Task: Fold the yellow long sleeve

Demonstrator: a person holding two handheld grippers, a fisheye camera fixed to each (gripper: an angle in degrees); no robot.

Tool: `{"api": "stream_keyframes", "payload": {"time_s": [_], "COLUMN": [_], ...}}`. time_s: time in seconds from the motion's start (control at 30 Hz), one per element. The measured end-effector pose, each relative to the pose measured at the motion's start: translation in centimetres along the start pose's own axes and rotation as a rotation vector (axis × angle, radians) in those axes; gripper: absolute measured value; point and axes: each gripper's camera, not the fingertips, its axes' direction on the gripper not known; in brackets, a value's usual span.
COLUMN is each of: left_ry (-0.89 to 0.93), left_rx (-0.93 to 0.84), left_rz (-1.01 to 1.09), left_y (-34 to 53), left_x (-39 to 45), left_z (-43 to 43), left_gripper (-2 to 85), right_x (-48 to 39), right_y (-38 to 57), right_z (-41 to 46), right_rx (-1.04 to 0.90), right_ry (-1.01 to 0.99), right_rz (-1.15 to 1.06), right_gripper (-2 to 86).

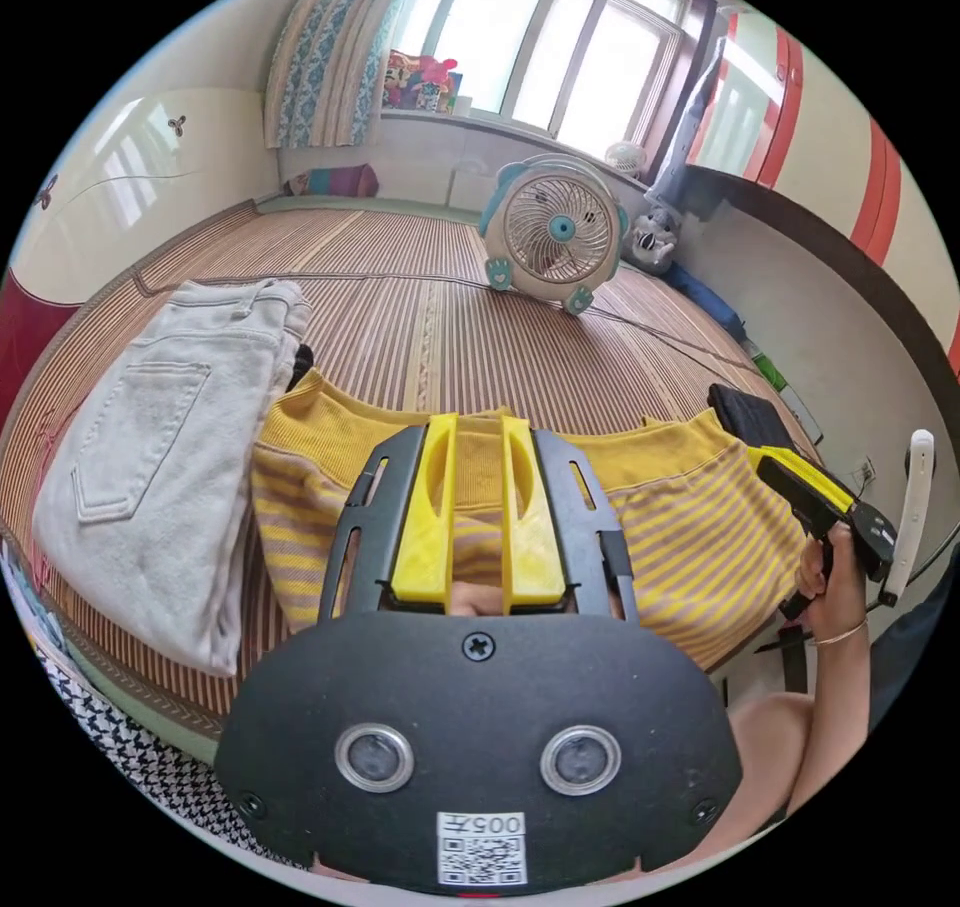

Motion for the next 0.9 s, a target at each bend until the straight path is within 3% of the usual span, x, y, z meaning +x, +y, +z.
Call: {"api": "stream_keyframes", "payload": {"time_s": [0.13,0.37,0.73,0.9], "left_ry": [0.087,0.054,-0.055,-0.017], "left_rx": [-0.026,-0.229,-0.429,-0.446], "left_rz": [0.008,0.051,0.241,0.245], "left_y": [-2.2,-5.8,-7.5,-7.8], "left_x": [0.8,1.5,4.2,3.5], "left_z": [2.1,5.1,9.5,10.2], "left_gripper": [8.2,10.0,10.0,9.7], "right_x": [-0.5,-1.5,-4.9,-6.3], "right_y": [-1.5,-4.1,-6.0,-7.3], "right_z": [4.0,8.8,14.0,14.2], "right_rx": [-0.064,-0.12,-0.233,-0.265], "right_ry": [0.035,-0.008,-0.025,-0.002], "right_rz": [0.035,0.037,-0.025,-0.03], "right_gripper": [10.8,11.9,8.7,5.6]}}
